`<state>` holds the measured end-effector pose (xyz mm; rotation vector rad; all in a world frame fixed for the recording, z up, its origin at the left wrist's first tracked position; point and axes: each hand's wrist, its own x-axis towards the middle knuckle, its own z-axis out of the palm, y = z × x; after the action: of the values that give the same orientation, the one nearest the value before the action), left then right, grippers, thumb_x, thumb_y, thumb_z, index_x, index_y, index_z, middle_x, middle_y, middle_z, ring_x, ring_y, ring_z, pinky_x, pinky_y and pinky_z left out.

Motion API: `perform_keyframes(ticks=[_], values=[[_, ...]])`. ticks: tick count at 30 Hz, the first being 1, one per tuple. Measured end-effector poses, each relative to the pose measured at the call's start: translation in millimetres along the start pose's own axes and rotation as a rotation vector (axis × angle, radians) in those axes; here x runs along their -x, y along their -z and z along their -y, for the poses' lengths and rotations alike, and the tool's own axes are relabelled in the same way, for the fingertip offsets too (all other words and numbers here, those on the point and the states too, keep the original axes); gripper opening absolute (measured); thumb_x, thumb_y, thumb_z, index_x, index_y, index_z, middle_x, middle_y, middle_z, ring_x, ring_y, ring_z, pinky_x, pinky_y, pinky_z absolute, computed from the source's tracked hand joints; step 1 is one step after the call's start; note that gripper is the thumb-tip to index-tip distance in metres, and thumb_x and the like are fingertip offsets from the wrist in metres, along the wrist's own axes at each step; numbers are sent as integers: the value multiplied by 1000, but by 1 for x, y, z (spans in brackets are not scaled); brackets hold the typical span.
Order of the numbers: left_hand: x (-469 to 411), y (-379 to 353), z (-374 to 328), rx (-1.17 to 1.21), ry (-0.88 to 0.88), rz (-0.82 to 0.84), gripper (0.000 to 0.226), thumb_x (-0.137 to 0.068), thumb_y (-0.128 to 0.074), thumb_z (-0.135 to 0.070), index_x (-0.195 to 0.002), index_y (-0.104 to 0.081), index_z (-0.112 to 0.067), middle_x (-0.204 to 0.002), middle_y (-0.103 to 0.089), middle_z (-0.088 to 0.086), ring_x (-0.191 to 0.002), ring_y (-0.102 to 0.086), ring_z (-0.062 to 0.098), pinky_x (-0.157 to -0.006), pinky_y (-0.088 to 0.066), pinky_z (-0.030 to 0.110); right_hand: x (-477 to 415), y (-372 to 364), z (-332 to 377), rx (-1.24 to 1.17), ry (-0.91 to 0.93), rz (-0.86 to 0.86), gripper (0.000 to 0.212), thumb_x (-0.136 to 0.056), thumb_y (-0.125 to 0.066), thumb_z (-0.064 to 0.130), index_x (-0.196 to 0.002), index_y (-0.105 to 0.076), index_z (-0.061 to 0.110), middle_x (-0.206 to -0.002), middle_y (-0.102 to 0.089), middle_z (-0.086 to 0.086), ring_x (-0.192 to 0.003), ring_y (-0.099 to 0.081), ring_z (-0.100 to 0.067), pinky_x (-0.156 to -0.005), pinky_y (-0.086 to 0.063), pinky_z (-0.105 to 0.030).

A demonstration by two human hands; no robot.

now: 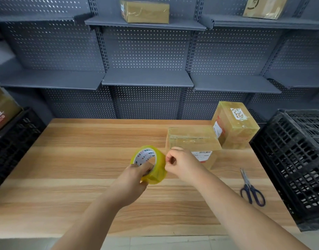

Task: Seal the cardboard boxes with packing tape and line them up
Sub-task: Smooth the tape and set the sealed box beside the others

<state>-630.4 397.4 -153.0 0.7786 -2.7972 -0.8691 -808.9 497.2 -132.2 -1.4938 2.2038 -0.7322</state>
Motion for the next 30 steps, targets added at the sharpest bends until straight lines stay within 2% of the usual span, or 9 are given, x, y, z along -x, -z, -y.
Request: perform_keyframes(ticks=[4, 8, 15, 18, 20, 22, 25, 27, 30], values=[[-2, 12, -3, 39, 2, -47, 32, -87, -63, -11, -114, -54, -25, -100, -61, -2, -96, -48, 17, -75, -34, 25, 1, 8, 6, -69, -11, -106, 8, -81, -66, 12, -82, -63, 19, -91, -55, 10, -81, -56, -9, -77, -49, -24], [-5, 20, -9, 41, -10, -68, 31, -89, -61, -12, -116, -53, -26, -102, -59, 1, -98, -44, 16, -78, -37, 27, -4, 17, 7, -11, -2, -161, 13, -83, -68, 16, -95, -72, 13, -95, -61, 5, -86, -60, -11, -84, -51, -28], [-12, 33, -19, 21, -53, -128, 32, -89, -61, -11, -117, -53, -25, -101, -58, 4, -99, -44, 19, -79, -38, 29, -4, 29, 18, 144, 72, -212, 12, -88, -61, 11, -89, -72, 6, -92, -60, 1, -80, -53, -13, -77, -50, -29], [-14, 38, -20, -8, -77, -129, 34, -88, -61, -10, -118, -53, -25, -101, -57, 4, -101, -43, 20, -81, -38, 29, -8, 30, 17, 147, 117, -221, 6, -83, -62, 8, -80, -67, 8, -85, -53, 6, -76, -50, -12, -68, -38, -23], [-14, 39, -21, 26, -77, -144, 32, -87, -62, -10, -114, -54, -25, -97, -57, 2, -97, -43, 19, -79, -39, 30, -9, 26, 17, 82, 119, -282, 7, -78, -64, 6, -73, -62, 10, -79, -51, 7, -71, -47, -11, -64, -34, -23], [-15, 41, -22, 71, -69, -173, 31, -87, -63, -11, -112, -53, -26, -96, -58, 1, -93, -44, 19, -77, -37, 30, -10, 24, 15, -85, 122, -376, 11, -73, -67, 3, -70, -60, 11, -77, -53, 6, -71, -49, -10, -64, -38, -22], [-17, 45, -26, 96, -87, -198, 29, -87, -64, -11, -109, -54, -25, -94, -60, -1, -89, -43, 14, -73, -37, 25, -9, 30, 19, -353, 132, -425, 20, -73, -80, 9, -87, -68, 18, -94, -59, 11, -84, -56, -8, -70, -47, -21], [-19, 49, -30, 94, -113, -212, 26, -86, -64, -10, -104, -53, -25, -92, -59, -2, -84, -40, 10, -68, -34, 15, -10, 36, 24, -431, 157, -413, 29, -74, -82, 13, -98, -70, 24, -103, -61, 16, -90, -58, -10, -75, -50, -23], [-21, 55, -33, 74, -110, -212, 33, -86, -64, -9, -96, -44, -33, -90, -55, -3, -84, -38, 12, -65, -31, 15, -13, 44, 31, -453, 194, -384, 35, -72, -83, 6, -96, -71, 28, -103, -62, 17, -91, -59, -9, -79, -51, -25]])
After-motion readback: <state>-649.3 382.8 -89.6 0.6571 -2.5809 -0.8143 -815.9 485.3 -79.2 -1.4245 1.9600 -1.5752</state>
